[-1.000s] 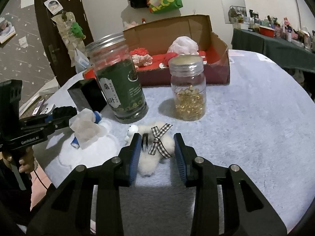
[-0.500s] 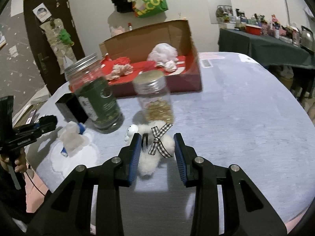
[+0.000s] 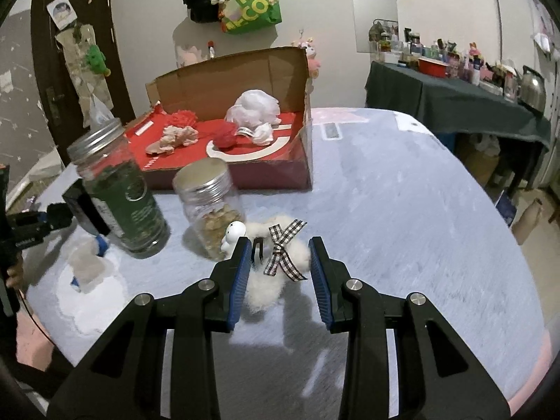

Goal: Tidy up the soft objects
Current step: 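Carry the black cloth and white plush over the red box, then lower the black cloth and white plush into the box and open both tools, then withdraw both tools from the box toward the white mat on the table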

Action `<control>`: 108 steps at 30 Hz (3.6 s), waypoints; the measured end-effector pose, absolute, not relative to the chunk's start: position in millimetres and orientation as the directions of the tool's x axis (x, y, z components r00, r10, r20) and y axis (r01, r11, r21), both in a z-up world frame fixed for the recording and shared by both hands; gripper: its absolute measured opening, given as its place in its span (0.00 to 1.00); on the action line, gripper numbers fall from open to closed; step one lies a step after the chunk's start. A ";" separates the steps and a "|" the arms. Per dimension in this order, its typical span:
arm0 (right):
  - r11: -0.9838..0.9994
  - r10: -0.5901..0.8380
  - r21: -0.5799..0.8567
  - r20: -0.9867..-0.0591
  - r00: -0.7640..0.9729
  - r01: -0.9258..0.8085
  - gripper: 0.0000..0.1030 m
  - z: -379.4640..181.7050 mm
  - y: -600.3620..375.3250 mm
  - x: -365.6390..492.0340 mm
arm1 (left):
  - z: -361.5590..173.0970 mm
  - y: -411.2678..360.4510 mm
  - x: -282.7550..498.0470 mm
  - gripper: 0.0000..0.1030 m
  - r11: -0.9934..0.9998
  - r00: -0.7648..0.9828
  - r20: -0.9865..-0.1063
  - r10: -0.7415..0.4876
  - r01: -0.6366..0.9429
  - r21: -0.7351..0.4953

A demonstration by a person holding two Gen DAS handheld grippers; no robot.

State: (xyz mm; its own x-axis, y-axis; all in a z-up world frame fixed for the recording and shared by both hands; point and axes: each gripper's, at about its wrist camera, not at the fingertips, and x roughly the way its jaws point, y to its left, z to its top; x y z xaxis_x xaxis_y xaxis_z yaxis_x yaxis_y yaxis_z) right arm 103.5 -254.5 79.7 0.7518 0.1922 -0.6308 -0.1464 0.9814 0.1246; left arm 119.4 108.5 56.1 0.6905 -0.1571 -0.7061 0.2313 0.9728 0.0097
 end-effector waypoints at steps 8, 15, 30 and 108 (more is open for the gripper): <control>0.984 0.178 0.090 -0.630 0.756 -0.156 0.31 84.5 -257.7 126.2 | 60.3 109.4 138.4 0.26 0.962 0.678 -0.713 -0.177 0.272 0.020; 0.983 0.157 0.027 -0.618 0.770 -0.179 0.31 93.8 -252.6 143.2 | 68.4 108.5 152.5 0.26 0.953 0.674 -0.714 -0.192 0.300 0.028; 0.968 0.191 -0.022 -0.583 0.790 -0.250 0.31 122.2 -240.6 175.6 | 108.8 90.6 185.0 0.26 0.921 0.678 -0.684 -0.270 0.388 0.021; 0.965 0.181 -0.047 -0.592 0.786 -0.257 0.79 164.2 -182.5 105.3 | 149.0 30.8 88.2 1.00 0.960 0.809 -0.529 -0.255 0.278 -0.038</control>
State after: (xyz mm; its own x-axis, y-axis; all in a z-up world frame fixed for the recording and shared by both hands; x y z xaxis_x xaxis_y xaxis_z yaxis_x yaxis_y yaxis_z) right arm 105.3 -182.5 164.2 0.7855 0.1806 -0.5919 -0.2570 0.9653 -0.0465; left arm 88.2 30.8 149.0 0.8092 -0.2549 -0.5293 0.2778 0.9599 -0.0375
